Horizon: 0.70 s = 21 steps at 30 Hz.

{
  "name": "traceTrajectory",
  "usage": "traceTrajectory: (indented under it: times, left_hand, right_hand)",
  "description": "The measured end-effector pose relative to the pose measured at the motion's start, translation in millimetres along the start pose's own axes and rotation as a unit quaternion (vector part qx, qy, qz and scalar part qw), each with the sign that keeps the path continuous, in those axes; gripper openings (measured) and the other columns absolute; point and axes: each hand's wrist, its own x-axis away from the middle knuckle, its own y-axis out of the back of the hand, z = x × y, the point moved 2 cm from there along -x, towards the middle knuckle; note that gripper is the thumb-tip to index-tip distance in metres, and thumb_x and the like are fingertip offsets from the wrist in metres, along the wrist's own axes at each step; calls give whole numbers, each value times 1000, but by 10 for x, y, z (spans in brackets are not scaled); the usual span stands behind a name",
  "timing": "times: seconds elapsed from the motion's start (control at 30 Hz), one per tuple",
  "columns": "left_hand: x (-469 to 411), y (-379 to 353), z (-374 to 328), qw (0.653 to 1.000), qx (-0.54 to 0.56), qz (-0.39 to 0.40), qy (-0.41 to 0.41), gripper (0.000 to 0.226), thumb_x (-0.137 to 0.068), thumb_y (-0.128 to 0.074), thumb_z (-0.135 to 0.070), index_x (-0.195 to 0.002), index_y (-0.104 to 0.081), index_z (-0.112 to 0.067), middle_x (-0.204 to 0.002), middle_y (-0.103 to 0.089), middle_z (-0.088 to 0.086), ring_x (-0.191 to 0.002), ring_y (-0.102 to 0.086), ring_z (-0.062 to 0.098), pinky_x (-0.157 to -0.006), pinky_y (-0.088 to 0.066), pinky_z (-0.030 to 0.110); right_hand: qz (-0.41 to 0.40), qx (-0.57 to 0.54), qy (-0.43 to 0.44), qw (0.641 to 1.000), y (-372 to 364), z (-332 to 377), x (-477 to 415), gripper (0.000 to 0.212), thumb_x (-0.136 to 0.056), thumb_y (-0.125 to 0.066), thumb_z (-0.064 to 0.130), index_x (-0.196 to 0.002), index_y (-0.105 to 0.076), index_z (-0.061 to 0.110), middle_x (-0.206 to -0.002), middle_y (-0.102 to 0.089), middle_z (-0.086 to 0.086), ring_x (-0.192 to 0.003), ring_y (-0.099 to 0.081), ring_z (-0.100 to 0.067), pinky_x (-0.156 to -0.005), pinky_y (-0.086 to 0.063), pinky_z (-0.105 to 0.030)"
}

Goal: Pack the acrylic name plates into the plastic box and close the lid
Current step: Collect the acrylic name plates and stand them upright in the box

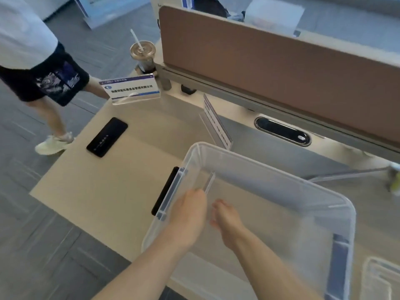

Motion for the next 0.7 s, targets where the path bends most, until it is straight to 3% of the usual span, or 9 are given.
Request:
traceTrajectory:
  times: [0.07,0.13,0.23,0.37,0.5,0.7]
  left_hand:
    - [-60,-12,6,1000,-10,1,-3,27,-94,-46,5,-112,-63,-6,-110,-71,14,-104,-68,35,-73,-44,37]
    - [-102,-6,14,1000,-22,6,2,30,-96,-44,6,-118,-62,-5,-114,-70,14,-108,-68,34,-74,-44,36]
    - [-129,0,13,999,-31,19,17,36,-99,-39,4,-131,-54,-3,-124,-67,17,-117,-65,36,-83,-49,40]
    - [-182,8,17,998,-38,29,33,39,-103,-33,1,-141,-39,-1,-136,-62,18,-124,-63,36,-93,-50,42]
    - [-199,39,17,997,-12,60,45,54,-104,-30,-3,-157,-18,-2,-149,-50,18,-132,-56,37,-102,-45,44]
    - [-205,57,10,996,-13,68,47,53,-105,-28,-5,-157,-18,-4,-151,-48,17,-133,-55,36,-103,-45,45]
  right_hand:
    - [8,-10,1,1000,-68,-54,-170,17,-85,-41,20,-87,-55,30,-91,-53,5,-83,-52,-15,-79,-49,-34]
    - [11,-12,-11,1000,-119,-91,-239,20,-84,-40,16,-78,-57,25,-83,-56,2,-78,-52,-17,-73,-43,-33]
    - [21,-9,-14,1000,-215,-92,-264,31,-91,-42,18,-101,-72,14,-98,-75,-5,-89,-65,-23,-83,-50,-37]
    - [45,-13,-7,999,-303,-88,-329,36,-91,-49,33,-115,-72,19,-108,-77,-5,-105,-71,-25,-103,-52,-48]
    - [29,-16,-16,999,-311,48,-252,43,-89,-50,25,-127,-67,16,-116,-75,-7,-109,-69,-24,-105,-52,-47]
    - [40,-42,-20,998,-326,22,-237,57,-84,-50,24,-140,-58,17,-135,-66,-6,-121,-63,-24,-109,-49,-48]
